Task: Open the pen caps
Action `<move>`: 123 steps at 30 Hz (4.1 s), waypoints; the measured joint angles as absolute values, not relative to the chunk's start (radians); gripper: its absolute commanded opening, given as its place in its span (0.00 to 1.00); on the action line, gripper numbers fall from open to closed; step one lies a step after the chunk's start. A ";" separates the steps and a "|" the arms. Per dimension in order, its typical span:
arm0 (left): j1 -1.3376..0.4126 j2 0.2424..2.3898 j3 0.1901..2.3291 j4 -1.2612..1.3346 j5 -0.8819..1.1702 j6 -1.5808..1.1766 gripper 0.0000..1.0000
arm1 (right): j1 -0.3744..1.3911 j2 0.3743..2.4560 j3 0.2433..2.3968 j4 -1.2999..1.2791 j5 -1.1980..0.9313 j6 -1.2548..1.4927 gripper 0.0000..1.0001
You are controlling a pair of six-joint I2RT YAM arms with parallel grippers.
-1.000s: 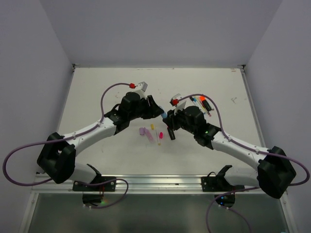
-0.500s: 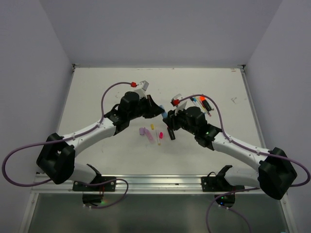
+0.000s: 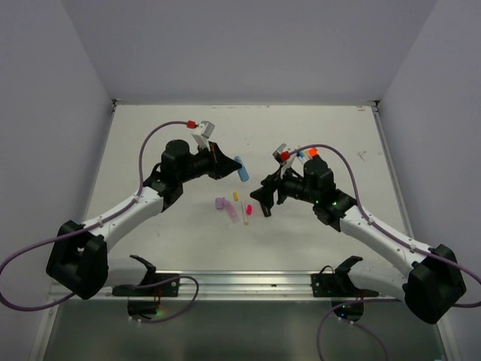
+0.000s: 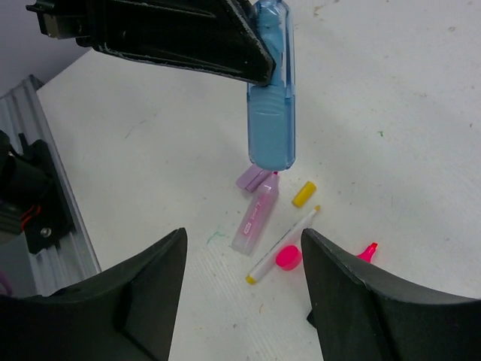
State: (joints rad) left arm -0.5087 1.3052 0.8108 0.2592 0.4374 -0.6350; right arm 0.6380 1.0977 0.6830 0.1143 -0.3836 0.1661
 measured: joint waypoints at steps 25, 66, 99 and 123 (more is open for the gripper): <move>-0.500 1.240 0.803 0.389 0.853 -0.486 0.00 | 0.563 1.173 0.774 0.128 -0.729 0.216 0.35; -0.508 1.235 0.687 0.665 0.837 -0.618 0.00 | 0.554 1.191 0.728 0.253 -0.863 0.223 0.00; -0.478 1.250 0.700 0.604 0.632 -0.682 0.36 | 0.572 1.139 0.683 0.205 -0.777 0.232 0.00; -0.377 0.925 0.563 0.557 0.559 -0.625 0.83 | 0.604 1.177 0.749 0.218 -0.803 0.305 0.00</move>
